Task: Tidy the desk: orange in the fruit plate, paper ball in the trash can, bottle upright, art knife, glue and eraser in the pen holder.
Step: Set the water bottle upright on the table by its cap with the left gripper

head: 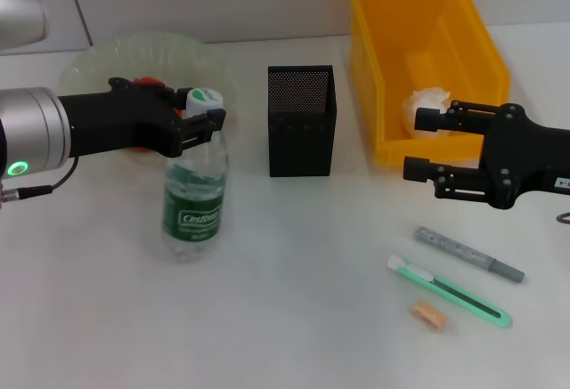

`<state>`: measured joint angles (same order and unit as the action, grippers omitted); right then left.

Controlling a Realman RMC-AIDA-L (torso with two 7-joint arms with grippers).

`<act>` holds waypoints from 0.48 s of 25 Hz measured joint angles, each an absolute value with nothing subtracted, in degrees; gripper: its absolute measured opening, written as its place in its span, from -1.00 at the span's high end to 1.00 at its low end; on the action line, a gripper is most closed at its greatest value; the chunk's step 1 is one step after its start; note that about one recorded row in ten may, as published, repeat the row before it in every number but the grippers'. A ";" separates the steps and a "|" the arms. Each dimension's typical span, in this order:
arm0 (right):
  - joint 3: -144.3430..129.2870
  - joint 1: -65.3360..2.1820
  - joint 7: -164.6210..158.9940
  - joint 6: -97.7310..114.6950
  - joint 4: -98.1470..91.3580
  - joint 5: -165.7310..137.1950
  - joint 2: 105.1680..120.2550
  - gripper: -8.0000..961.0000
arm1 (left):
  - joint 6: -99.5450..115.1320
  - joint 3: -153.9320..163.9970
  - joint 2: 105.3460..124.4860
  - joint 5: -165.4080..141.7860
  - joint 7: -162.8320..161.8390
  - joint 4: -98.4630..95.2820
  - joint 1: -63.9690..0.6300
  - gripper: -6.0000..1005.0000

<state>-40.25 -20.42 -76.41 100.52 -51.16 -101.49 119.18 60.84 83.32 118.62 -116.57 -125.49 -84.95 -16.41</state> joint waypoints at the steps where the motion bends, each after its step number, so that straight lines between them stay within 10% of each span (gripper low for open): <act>1: -40.25 -20.43 -76.42 100.52 -51.15 -101.50 119.18 -0.45 | 60.84 83.32 118.62 -116.57 -125.49 -84.95 -16.41 0.12; 12: -40.25 -21.05 -76.47 100.36 -51.15 -101.53 119.18 -0.45 | 59.81 83.23 118.56 -115.52 -123.83 -84.80 -15.73 0.12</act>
<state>-40.25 -21.05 -76.47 100.36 -51.15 -101.54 119.18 59.81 83.23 118.56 -115.52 -123.83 -84.80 -15.73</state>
